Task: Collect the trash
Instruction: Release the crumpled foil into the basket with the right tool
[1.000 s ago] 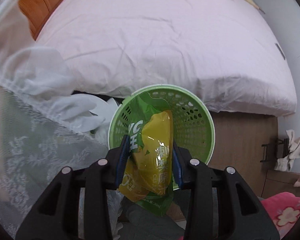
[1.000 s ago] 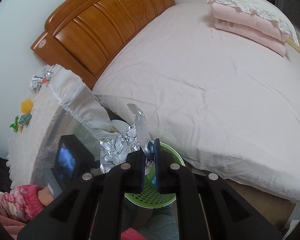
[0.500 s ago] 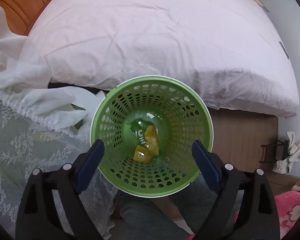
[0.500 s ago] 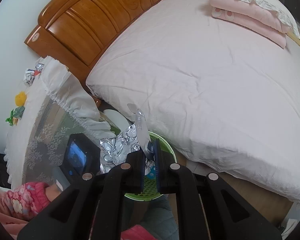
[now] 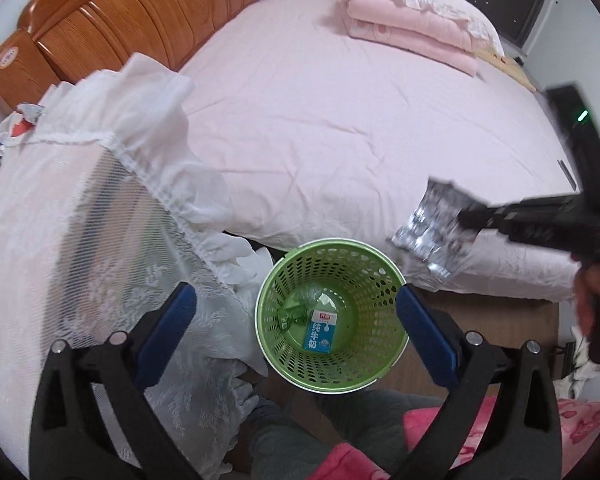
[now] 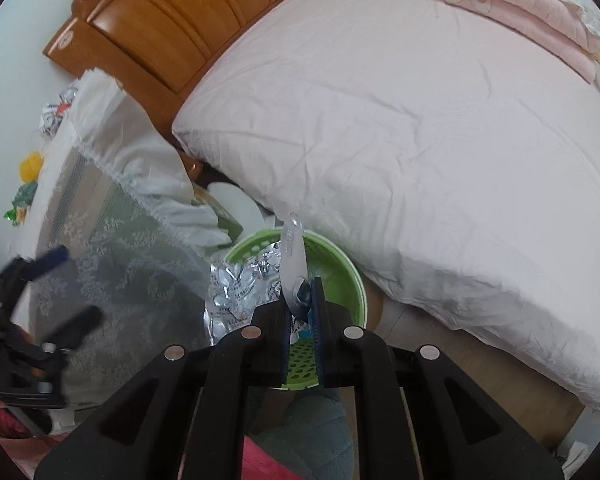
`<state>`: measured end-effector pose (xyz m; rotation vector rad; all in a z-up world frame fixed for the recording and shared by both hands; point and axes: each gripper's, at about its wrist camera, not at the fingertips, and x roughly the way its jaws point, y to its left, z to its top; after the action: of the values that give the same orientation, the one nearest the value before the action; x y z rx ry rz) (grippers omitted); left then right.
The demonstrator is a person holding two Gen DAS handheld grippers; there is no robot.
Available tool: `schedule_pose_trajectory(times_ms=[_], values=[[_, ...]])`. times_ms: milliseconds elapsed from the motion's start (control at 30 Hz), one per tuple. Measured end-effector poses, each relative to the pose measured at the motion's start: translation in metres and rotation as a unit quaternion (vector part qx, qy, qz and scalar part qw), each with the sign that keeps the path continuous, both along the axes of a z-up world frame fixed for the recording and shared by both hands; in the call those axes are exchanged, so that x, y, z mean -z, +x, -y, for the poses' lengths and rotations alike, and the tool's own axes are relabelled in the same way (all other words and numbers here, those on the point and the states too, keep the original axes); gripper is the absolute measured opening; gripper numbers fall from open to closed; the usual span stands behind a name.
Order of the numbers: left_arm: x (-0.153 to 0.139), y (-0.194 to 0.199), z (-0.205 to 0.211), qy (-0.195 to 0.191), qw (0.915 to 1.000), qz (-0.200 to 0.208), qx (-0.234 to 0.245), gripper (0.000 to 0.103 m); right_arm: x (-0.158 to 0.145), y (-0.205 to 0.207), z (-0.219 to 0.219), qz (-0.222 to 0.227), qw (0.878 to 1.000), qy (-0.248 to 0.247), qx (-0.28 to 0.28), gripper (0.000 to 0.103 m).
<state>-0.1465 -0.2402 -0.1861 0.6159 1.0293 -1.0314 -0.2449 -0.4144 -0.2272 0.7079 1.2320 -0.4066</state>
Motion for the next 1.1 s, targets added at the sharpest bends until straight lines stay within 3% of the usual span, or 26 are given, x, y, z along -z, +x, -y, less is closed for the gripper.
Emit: schedule_pose_trajectory(times_ms=[133, 267, 300, 400, 533, 667, 800, 933, 1100], values=[[-0.023, 0.002, -0.017, -0.010, 0.9998, 0.011, -0.016, 0.096, 0.071, 0.016, -0.032, -0.053, 0.996, 0.034, -0.058, 0.011], [-0.030, 0.001, -0.029, -0.007, 0.9994, 0.015, -0.029, 0.096, 0.125, 0.029, -0.064, -0.098, 0.988, 0.038, -0.117, 0.011], [-0.029, 0.000, -0.032, -0.003, 0.9994, 0.016, -0.032, 0.096, 0.133, 0.031, -0.069, -0.102, 0.986, 0.038, -0.124, 0.016], [-0.028, 0.003, -0.040, 0.004, 0.9991, 0.015, -0.039, 0.096, 0.142, 0.038, -0.079, -0.103, 0.985, 0.024, -0.139, 0.077], [-0.031, 0.010, -0.053, 0.003, 0.9986, 0.015, -0.051, 0.096, 0.130, 0.051, -0.082, -0.094, 0.984, 0.005, -0.150, 0.085], [-0.042, 0.021, -0.064, -0.015, 0.9983, 0.008, -0.056, 0.096, 0.088, 0.065, -0.076, -0.064, 0.989, -0.017, -0.135, 0.086], [-0.065, 0.038, -0.078, -0.029, 0.9954, 0.036, -0.085, 0.096, 0.012, 0.083, -0.066, -0.010, 0.991, -0.061, -0.122, 0.092], [-0.097, 0.061, -0.102, -0.056, 0.9874, 0.074, -0.129, 0.096, -0.076, 0.104, -0.064, 0.056, 0.984, -0.121, -0.117, 0.101], [-0.127, 0.093, -0.132, -0.082, 0.9756, 0.095, -0.180, 0.096, -0.148, 0.129, -0.063, 0.128, 0.976, -0.139, -0.112, 0.101]])
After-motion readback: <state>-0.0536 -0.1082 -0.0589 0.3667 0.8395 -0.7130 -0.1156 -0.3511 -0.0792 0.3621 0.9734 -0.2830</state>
